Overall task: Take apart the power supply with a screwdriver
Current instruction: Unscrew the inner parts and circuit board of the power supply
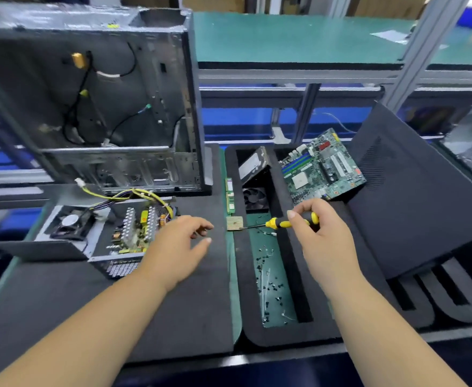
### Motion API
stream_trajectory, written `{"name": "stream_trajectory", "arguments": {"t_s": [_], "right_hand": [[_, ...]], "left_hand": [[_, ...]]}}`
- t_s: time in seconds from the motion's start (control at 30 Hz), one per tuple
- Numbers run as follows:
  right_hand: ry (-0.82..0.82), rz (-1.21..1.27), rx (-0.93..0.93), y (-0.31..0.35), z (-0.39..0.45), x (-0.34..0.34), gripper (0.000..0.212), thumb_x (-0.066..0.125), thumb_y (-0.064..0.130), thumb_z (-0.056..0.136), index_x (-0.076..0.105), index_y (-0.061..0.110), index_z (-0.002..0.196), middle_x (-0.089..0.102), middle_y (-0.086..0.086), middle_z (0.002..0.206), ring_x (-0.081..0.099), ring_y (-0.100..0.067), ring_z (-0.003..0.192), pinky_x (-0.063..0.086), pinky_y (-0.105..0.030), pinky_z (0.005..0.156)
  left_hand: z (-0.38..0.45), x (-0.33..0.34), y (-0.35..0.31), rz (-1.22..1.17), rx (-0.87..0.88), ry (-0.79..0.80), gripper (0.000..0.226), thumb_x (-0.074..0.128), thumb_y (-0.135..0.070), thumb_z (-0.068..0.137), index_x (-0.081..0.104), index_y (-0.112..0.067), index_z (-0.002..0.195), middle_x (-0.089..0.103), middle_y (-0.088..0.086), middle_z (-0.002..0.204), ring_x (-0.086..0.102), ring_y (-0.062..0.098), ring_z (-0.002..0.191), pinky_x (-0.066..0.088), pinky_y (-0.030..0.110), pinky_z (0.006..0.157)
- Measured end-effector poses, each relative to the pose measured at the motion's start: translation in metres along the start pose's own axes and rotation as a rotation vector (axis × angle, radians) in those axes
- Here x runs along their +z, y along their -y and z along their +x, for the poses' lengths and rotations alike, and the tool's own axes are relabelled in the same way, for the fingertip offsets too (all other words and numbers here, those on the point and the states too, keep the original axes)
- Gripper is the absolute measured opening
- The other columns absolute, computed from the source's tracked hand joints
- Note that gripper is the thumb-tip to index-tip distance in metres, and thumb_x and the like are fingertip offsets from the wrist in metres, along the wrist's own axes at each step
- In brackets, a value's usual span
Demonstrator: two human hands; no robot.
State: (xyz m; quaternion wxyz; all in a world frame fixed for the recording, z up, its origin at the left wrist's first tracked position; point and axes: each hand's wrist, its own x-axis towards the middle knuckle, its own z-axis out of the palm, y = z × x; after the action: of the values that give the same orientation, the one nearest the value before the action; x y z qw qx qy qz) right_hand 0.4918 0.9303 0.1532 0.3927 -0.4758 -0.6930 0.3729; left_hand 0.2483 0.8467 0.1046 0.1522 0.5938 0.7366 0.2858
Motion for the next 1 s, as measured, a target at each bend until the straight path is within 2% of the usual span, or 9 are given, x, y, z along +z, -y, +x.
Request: {"name": "stream_trajectory", "arguments": {"t_s": [0.1, 0.17, 0.27, 0.4, 0.57, 0.67, 0.73, 0.87, 1.0], "right_hand": [[0.032, 0.047, -0.007, 0.008, 0.004, 0.021, 0.012, 0.064, 0.029, 0.093, 0.059, 0.030, 0.082, 0.053, -0.003, 0.072, 0.036, -0.006, 0.052, 0.033, -0.017, 0.050], [0.085, 0.078, -0.019, 0.013, 0.006, 0.040, 0.011, 0.065, 0.029, 0.093, 0.060, 0.029, 0.083, 0.050, -0.002, 0.067, 0.036, -0.007, 0.052, 0.032, -0.019, 0.049], [0.149, 0.115, -0.028, 0.019, 0.009, 0.067, 0.011, 0.066, 0.027, 0.093, 0.061, 0.028, 0.083, 0.047, 0.013, 0.057, 0.035, -0.005, 0.048, 0.029, -0.014, 0.045], [0.208, 0.105, -0.025, 0.026, 0.014, 0.100, 0.011, 0.068, 0.026, 0.092, 0.063, 0.029, 0.083, 0.052, 0.013, 0.061, 0.040, -0.005, 0.052, 0.032, -0.013, 0.048], [0.206, -0.042, -0.033, 0.031, 0.022, 0.132, 0.009, 0.068, 0.030, 0.090, 0.063, 0.031, 0.083, 0.056, 0.017, 0.070, 0.048, -0.005, 0.063, 0.033, -0.022, 0.058], [0.166, -0.102, -0.041, 0.036, 0.028, 0.145, 0.009, 0.069, 0.032, 0.089, 0.062, 0.033, 0.083, 0.058, 0.020, 0.076, 0.052, -0.004, 0.071, 0.034, -0.022, 0.061], [0.142, -0.119, -0.050, 0.039, 0.032, 0.152, 0.010, 0.069, 0.031, 0.089, 0.062, 0.033, 0.082, 0.060, 0.020, 0.078, 0.054, -0.004, 0.074, 0.035, -0.022, 0.062], [0.100, -0.156, -0.073, 0.047, 0.038, 0.159, 0.013, 0.069, 0.030, 0.089, 0.062, 0.032, 0.079, 0.059, 0.018, 0.077, 0.054, -0.005, 0.075, 0.035, -0.023, 0.063], [0.041, -0.187, -0.093, 0.050, 0.045, 0.165, 0.012, 0.067, 0.032, 0.090, 0.060, 0.031, 0.080, 0.059, 0.015, 0.078, 0.054, -0.006, 0.076, 0.036, -0.023, 0.061]], "left_hand": [[-0.013, -0.026, 0.027, 0.010, -0.097, -0.103, 0.023, 0.070, -0.010, 0.084, 0.070, -0.022, 0.104, 0.066, -0.008, 0.096, 0.057, 0.009, 0.094, 0.039, 0.012, 0.084], [-0.022, -0.043, 0.046, 0.034, -0.157, -0.151, 0.023, 0.070, -0.011, 0.084, 0.072, -0.022, 0.104, 0.067, -0.008, 0.097, 0.058, 0.009, 0.096, 0.042, 0.018, 0.088], [-0.034, -0.063, 0.073, 0.035, -0.253, -0.192, 0.019, 0.070, -0.013, 0.085, 0.072, -0.022, 0.102, 0.066, -0.007, 0.096, 0.060, 0.011, 0.094, 0.047, 0.029, 0.090], [-0.044, -0.081, 0.103, 0.019, -0.313, -0.208, 0.016, 0.071, -0.012, 0.085, 0.072, -0.021, 0.097, 0.064, -0.009, 0.092, 0.057, -0.003, 0.086, 0.036, 0.003, 0.077], [-0.042, -0.091, 0.127, -0.011, -0.306, -0.185, 0.018, 0.071, -0.014, 0.086, 0.070, -0.025, 0.100, 0.062, -0.011, 0.097, 0.051, -0.015, 0.090, 0.030, -0.005, 0.077], [-0.032, -0.094, 0.137, -0.021, -0.239, -0.139, 0.020, 0.070, -0.017, 0.087, 0.068, -0.030, 0.104, 0.061, -0.013, 0.101, 0.054, -0.005, 0.095, 0.032, 0.002, 0.082], [-0.025, -0.096, 0.141, -0.023, -0.182, -0.136, 0.021, 0.071, -0.019, 0.087, 0.068, -0.031, 0.104, 0.061, -0.014, 0.100, 0.056, 0.005, 0.099, 0.038, 0.015, 0.087], [-0.007, -0.101, 0.141, -0.040, -0.083, -0.115, 0.024, 0.071, -0.020, 0.086, 0.068, -0.027, 0.108, 0.060, -0.014, 0.102, 0.057, 0.011, 0.102, 0.047, 0.036, 0.096], [0.014, -0.098, 0.135, -0.019, 0.027, -0.057, 0.027, 0.068, -0.024, 0.088, 0.065, -0.029, 0.114, 0.056, -0.016, 0.107, 0.051, 0.010, 0.107, 0.043, 0.035, 0.098]]}}
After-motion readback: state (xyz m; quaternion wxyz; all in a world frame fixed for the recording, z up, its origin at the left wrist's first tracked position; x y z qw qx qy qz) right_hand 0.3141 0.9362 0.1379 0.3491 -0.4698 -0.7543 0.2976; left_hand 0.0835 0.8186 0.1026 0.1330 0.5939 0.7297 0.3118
